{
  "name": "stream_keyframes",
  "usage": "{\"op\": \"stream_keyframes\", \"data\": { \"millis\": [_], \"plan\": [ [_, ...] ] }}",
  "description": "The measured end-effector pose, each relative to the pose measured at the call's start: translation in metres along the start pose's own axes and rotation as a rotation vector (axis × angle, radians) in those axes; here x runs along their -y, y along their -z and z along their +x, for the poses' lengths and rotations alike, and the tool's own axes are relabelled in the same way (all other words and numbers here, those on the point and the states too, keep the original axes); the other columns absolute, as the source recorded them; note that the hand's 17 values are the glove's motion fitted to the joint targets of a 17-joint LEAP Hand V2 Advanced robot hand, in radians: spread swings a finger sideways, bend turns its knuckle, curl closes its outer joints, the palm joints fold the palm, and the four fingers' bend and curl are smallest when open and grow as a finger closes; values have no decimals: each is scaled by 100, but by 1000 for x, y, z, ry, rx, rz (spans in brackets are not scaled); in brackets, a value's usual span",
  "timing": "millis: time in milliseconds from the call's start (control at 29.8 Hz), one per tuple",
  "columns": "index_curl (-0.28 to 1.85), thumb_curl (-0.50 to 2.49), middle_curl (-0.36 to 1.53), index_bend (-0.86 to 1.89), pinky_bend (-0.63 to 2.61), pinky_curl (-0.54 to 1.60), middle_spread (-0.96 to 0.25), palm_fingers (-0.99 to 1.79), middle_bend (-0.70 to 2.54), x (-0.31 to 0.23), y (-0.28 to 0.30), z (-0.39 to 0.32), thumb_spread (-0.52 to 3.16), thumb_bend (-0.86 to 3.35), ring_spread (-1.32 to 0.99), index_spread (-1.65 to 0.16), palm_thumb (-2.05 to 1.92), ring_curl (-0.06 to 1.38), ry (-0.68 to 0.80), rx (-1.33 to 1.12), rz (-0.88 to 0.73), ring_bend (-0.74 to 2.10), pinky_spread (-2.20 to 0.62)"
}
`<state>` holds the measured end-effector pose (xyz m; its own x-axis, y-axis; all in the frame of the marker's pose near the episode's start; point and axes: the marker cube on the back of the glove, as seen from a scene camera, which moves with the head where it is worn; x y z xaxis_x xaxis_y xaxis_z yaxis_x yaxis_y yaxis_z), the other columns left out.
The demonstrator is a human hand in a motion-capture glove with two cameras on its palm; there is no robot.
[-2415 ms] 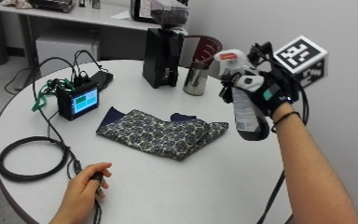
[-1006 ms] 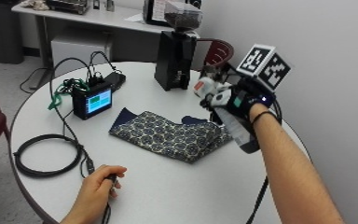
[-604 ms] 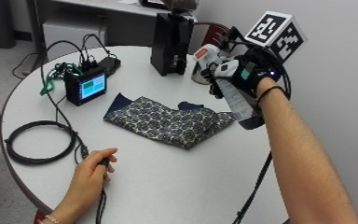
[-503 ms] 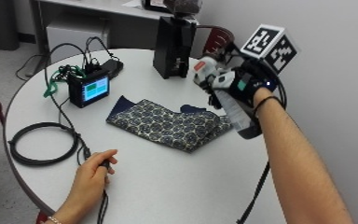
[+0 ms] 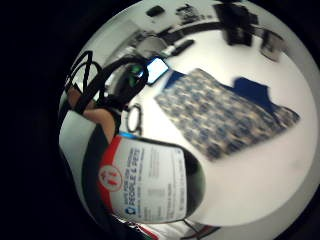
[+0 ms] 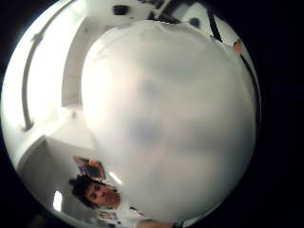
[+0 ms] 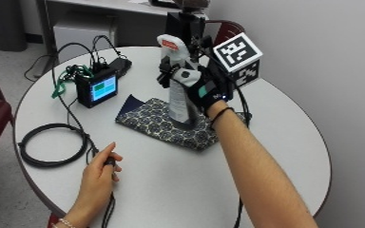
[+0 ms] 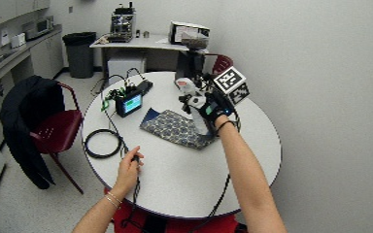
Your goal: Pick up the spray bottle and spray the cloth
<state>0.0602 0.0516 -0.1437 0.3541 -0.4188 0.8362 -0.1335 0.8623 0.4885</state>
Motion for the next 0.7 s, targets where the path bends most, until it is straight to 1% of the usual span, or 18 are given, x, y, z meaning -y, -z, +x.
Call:
{"op": "stream_keyframes", "data": {
  "millis": [101,201,436,704],
  "plan": [
    [40,51,45,21,26,36,-8,111,49,2,-30,-5,104,-2,-10,-20,88,40,63,138,-5,58,-1],
    [41,49,44,20,21,35,-7,107,46,4,-64,-7,106,-2,-9,-21,87,39,75,213,-45,54,1],
    [42,44,42,17,16,32,-8,107,40,11,-127,-16,109,-3,-10,-22,81,37,102,204,-142,47,5],
    [41,41,42,15,15,30,-8,107,37,13,-165,-12,110,-3,-10,-23,78,37,113,241,-189,44,7]
  ]
}}
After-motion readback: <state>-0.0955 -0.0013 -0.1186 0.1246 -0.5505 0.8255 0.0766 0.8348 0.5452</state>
